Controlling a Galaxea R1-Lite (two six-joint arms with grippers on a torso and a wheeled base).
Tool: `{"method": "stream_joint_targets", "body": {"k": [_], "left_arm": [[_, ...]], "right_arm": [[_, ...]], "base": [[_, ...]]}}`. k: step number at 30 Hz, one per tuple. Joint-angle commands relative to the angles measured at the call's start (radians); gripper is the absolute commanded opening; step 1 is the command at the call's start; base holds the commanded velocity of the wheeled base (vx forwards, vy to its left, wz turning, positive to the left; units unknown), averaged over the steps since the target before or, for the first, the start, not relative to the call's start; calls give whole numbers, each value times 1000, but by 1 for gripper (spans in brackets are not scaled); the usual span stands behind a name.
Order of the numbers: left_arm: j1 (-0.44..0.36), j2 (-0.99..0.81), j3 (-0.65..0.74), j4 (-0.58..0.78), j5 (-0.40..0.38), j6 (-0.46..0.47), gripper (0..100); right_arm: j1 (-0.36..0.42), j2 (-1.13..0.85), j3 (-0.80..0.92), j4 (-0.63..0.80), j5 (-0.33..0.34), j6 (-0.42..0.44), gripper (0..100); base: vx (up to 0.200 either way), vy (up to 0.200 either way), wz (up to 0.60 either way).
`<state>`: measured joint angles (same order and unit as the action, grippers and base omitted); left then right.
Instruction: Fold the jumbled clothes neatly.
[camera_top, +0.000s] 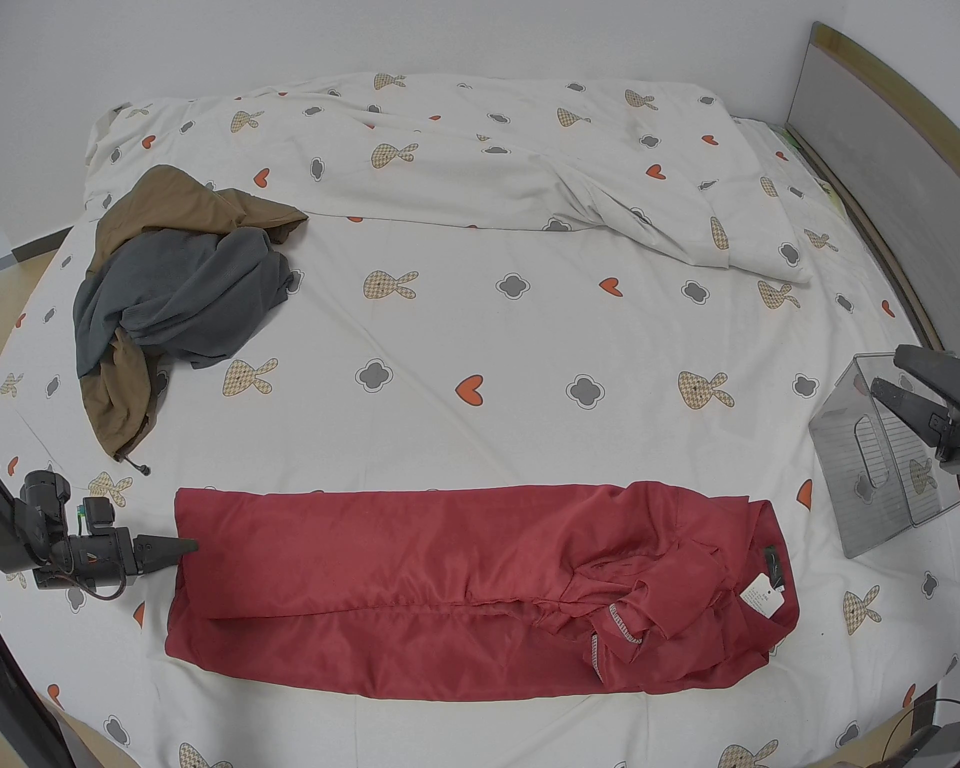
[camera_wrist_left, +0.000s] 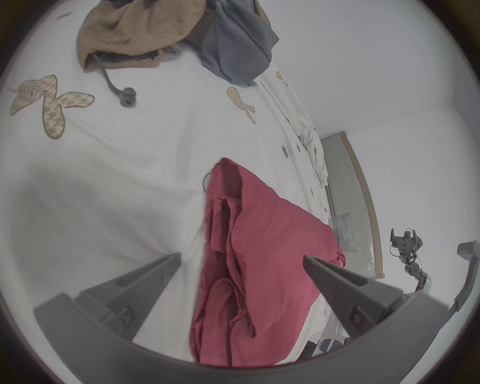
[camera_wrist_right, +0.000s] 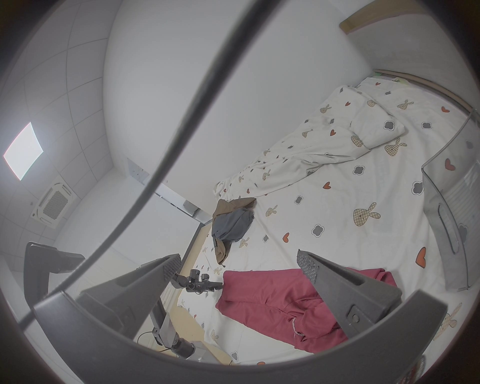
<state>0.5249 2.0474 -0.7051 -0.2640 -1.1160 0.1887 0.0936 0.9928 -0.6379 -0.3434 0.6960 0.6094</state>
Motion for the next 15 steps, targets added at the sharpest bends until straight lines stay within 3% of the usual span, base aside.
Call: {"method": "stream_joint_targets", "body": {"k": [1, 15], "left_arm": [[-31, -10, 4, 5, 1, -2, 100], [-98, -113, 69, 5, -2, -5, 100]], "right_arm": [[0, -8, 0, 0, 0, 0, 100], [11, -6, 3, 0, 0, 0, 100]], "base": [[0, 0, 0], [0, 0, 0]]}}
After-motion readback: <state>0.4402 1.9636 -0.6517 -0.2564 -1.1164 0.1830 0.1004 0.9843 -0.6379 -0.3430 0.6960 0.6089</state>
